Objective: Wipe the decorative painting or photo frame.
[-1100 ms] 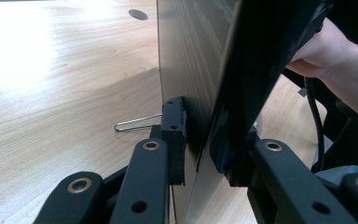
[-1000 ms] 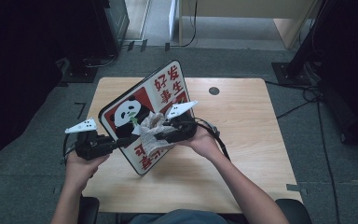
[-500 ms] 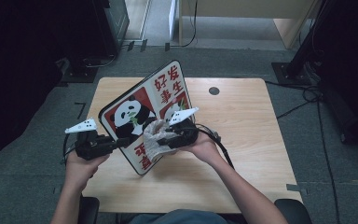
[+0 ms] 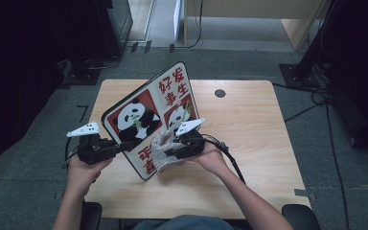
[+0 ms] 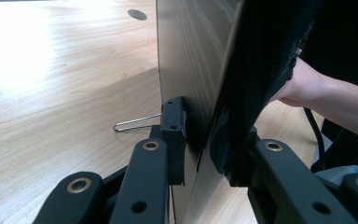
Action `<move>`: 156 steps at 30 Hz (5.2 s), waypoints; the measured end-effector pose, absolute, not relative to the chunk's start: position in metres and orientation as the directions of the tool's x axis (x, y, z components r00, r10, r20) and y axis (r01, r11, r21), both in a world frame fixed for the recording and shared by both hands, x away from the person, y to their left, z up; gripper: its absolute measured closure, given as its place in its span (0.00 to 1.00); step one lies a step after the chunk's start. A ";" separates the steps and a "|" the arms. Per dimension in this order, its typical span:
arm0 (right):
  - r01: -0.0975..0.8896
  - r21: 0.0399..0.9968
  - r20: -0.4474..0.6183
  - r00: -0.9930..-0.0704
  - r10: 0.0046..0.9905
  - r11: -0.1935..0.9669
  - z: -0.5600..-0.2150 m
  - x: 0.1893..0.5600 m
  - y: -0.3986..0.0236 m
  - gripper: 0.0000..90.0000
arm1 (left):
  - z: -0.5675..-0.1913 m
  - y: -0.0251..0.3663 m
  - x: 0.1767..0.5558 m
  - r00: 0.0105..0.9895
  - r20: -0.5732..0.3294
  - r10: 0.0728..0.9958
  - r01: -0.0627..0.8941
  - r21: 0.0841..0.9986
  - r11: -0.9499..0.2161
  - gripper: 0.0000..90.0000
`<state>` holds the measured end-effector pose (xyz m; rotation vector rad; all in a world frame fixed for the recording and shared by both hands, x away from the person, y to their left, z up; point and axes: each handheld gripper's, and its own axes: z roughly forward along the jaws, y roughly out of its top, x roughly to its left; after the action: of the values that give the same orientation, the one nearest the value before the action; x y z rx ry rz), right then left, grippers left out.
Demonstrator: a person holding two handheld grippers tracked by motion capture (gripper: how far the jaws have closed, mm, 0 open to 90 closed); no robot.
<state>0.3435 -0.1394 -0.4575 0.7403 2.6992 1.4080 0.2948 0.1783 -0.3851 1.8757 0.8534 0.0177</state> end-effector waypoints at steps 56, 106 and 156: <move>0.220 0.818 0.064 -0.953 0.295 0.532 -0.280 0.344 -0.073 0.62 | -0.378 0.198 0.273 0.729 -0.329 0.600 0.526 0.830 -0.184 0.87; 0.266 0.788 0.110 -0.948 0.297 0.555 -0.351 0.339 -0.082 0.61 | -0.378 0.200 0.277 0.741 -0.332 0.584 0.527 0.826 -0.199 0.87; 0.323 0.762 0.178 -0.938 0.297 0.562 -0.448 0.320 -0.103 0.61 | -0.377 0.199 0.278 0.742 -0.341 0.578 0.530 0.826 -0.193 0.87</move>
<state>0.3202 -0.1026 -0.4476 0.5563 2.8018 1.3762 0.2775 0.1991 -0.3772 1.8478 0.8580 0.0548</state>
